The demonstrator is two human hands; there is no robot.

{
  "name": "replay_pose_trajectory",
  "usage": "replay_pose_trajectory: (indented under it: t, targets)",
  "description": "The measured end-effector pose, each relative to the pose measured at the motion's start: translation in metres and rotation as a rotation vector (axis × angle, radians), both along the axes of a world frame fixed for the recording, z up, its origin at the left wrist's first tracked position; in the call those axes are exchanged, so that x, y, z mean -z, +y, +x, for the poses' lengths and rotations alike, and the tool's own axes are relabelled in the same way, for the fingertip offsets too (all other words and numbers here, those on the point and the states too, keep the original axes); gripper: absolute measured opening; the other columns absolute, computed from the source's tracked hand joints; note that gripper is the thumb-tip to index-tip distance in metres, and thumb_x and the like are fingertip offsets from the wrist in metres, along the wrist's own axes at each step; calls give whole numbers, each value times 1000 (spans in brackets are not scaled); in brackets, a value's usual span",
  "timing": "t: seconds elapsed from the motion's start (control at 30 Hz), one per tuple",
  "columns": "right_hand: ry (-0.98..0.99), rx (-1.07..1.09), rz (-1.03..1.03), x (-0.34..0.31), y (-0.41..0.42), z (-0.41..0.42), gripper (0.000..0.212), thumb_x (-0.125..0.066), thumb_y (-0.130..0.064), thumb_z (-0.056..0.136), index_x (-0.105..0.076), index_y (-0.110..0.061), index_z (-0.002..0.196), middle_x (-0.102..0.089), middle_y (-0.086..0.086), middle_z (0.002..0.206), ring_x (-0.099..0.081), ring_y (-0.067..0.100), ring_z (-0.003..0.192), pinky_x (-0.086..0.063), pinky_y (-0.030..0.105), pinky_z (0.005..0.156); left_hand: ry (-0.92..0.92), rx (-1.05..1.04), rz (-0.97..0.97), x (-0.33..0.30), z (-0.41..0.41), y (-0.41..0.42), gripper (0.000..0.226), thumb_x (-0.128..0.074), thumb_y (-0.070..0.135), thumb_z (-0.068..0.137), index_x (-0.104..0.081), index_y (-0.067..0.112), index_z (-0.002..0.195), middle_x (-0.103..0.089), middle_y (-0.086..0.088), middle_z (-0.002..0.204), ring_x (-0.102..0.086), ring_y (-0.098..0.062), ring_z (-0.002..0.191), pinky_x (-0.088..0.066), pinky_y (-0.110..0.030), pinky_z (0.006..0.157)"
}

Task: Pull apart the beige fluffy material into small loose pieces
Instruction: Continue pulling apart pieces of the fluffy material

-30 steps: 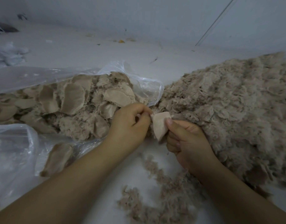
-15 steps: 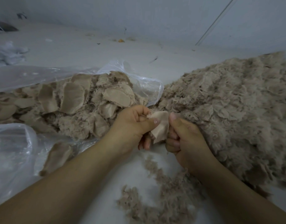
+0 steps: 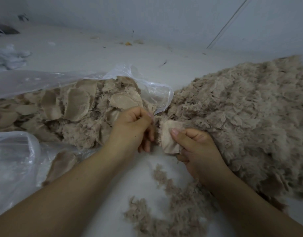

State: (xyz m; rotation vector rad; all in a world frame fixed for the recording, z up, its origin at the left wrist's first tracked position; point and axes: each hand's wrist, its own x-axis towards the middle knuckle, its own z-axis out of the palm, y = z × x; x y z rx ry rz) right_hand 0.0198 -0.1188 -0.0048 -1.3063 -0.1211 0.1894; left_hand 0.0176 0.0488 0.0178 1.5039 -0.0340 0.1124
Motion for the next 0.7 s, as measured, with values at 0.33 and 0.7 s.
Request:
replay_pose_trajectory:
  t: [0.33, 0.7]
  targets:
    - [6, -68, 84, 0, -1, 2, 36, -56, -36, 83, -72, -6, 72, -38, 0, 49, -25, 5, 36, -24, 16, 36, -48, 159, 26, 5, -5, -5, 15, -65, 2, 90, -55, 10, 83, -52, -18, 49, -48, -23, 31, -38, -22, 36]
    - [82, -51, 132, 0, -1, 5, 46, -45, -25, 98, -69, -13, 61, -36, -5, 48, -23, 5, 37, -23, 14, 36, -671, -482, 1034, -14, -3, 25, 17, -59, -3, 87, -70, 2, 98, -69, -13, 87, -62, -29, 76, -50, -36, 67]
